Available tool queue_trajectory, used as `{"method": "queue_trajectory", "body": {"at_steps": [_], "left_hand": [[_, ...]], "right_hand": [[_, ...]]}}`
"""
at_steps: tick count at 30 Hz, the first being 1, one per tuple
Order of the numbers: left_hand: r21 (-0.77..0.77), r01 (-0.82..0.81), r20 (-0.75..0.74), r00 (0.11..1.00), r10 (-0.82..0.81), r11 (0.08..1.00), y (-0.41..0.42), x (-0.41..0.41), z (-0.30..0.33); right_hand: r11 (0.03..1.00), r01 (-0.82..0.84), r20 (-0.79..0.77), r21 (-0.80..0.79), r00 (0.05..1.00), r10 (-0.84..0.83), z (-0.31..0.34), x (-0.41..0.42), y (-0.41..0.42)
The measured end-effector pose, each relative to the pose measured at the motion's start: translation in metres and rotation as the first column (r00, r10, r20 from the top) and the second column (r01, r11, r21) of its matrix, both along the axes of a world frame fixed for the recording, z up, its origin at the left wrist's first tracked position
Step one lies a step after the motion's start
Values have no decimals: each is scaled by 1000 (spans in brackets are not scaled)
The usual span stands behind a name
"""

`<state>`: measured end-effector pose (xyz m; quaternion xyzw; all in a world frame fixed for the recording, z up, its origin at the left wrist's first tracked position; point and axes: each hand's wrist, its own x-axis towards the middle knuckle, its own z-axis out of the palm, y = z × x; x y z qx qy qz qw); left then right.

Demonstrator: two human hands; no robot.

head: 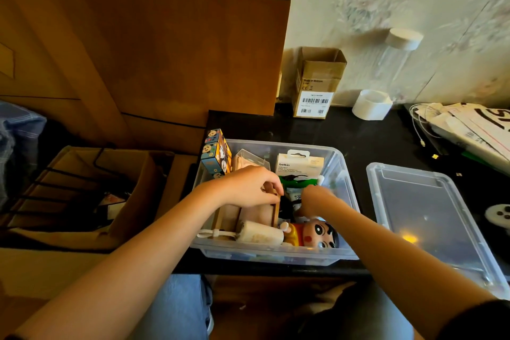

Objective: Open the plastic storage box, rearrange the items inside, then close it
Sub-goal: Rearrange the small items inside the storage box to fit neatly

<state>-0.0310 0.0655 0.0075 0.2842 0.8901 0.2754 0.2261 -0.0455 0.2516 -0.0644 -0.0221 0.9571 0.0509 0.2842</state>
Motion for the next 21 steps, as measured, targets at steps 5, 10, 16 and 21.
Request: {"method": "queue_trajectory", "body": {"at_steps": [5, 10, 16, 21], "left_hand": [[28, -45, -32, 998, 46, 999, 5, -2, -3], [86, -136, -77, 987, 143, 987, 16, -10, -4], [258, -247, -21, 965, 261, 934, 28, -23, 0], [387, -343, -61, 917, 394, 856, 24, -32, 14]], "right_hand": [[970, 196, -57, -147, 977, -206, -1, -4, 3], [966, 78, -195, -247, 972, -129, 25, -2, 13], [639, 74, -170, -766, 934, -313, 81, 0, 19], [335, 241, 191, -911, 966, -174, 88, -1, 19]]}}
